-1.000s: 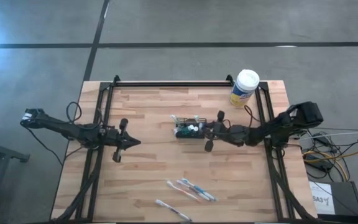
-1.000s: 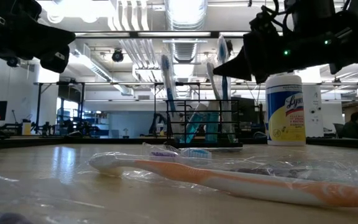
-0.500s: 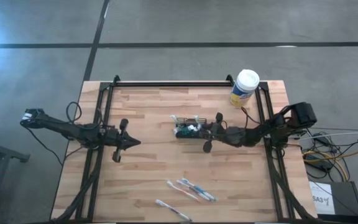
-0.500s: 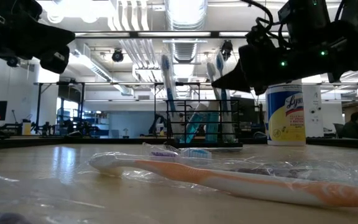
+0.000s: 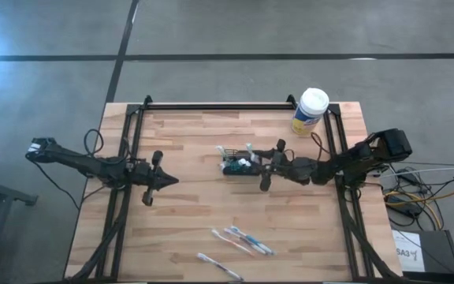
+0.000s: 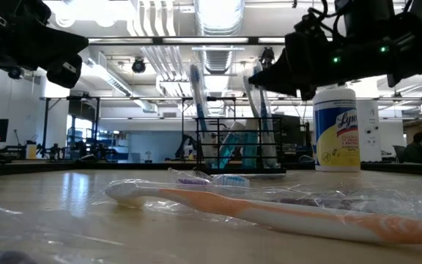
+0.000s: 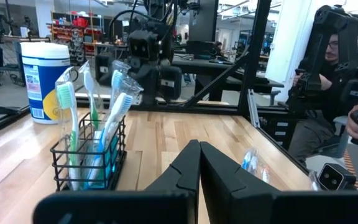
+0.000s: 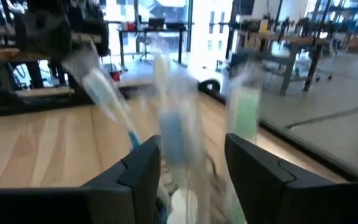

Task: Pick & Place toothbrushing station
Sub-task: Put the blue toothbrush into the black wire organizer

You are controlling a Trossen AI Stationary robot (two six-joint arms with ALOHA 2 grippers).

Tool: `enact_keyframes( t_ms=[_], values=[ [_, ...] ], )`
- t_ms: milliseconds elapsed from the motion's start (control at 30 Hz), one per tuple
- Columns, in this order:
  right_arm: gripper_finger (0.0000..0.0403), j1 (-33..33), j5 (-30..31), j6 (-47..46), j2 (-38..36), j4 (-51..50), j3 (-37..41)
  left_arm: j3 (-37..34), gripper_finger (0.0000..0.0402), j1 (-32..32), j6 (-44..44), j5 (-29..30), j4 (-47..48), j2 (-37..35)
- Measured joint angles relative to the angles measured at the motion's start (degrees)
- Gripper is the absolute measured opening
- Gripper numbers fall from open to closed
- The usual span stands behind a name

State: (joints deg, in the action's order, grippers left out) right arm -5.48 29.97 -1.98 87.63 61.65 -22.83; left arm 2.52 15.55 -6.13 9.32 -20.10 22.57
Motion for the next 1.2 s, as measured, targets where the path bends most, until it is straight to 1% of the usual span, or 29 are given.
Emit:
enact_keyframes(
  t_ms=[100,200,267,367,433,533,633,667,733,767,900,1000,1200],
  values=[
    [0.0183,0.00,0.00,2.31,-2.75,0.03,0.00,0.00,0.0012,0.00,-0.02,-0.02,0.06,0.00],
    [0.0184,-0.06,0.01,2.23,-6.77,-1.35,0.00,0.00,0.0012,-0.01,-0.38,-0.03,0.21,0.02],
    [0.0181,-0.17,0.05,0.38,-10.99,-5.03,0.00,0.00,0.0012,-0.01,-0.43,-0.04,0.46,0.02],
    [0.0167,-0.32,-0.14,-2.19,-19.09,-15.72,0.00,0.00,0.0012,-0.02,-0.99,-0.04,1.27,0.02],
    [0.0144,-1.13,-0.21,-2.37,-25.10,-24.22,0.00,0.00,0.0012,-0.02,-1.40,-0.04,2.01,0.02],
    [0.0092,-3.14,-0.38,-2.81,-32.76,-33.91,0.06,0.00,0.0012,-0.02,-1.76,-0.04,2.21,0.02],
    [0.0030,-6.36,-0.43,-3.70,-38.60,-39.39,0.55,0.00,0.0012,-0.02,-1.95,-0.04,2.21,0.02],
    [0.0020,-7.83,-0.43,-3.65,-40.22,-40.70,0.87,0.00,0.0012,-0.02,-2.03,-0.04,2.21,0.02],
    [0.0016,-10.79,-0.31,-3.67,-42.95,-40.97,2.06,0.00,0.0012,0.00,-2.08,0.41,2.19,0.02],
    [0.0014,-12.29,-0.07,-3.67,-44.29,-39.58,3.18,0.00,0.0012,-0.02,-2.09,0.69,2.09,0.02],
    [0.0009,-17.43,1.96,-3.59,-48.04,-28.91,9.08,-0.98,0.0008,-0.02,-2.50,-0.30,-3.63,-0.11],
    [0.0008,-20.44,2.93,-3.00,-48.46,-23.33,12.74,-1.92,0.0005,-0.02,-2.66,-0.67,-5.85,-0.37],
    [0.0008,-24.63,7.71,-2.75,-48.35,-21.86,17.11,-2.01,0.0011,-0.11,-1.51,-0.20,-4.56,-0.51]
  ],
)
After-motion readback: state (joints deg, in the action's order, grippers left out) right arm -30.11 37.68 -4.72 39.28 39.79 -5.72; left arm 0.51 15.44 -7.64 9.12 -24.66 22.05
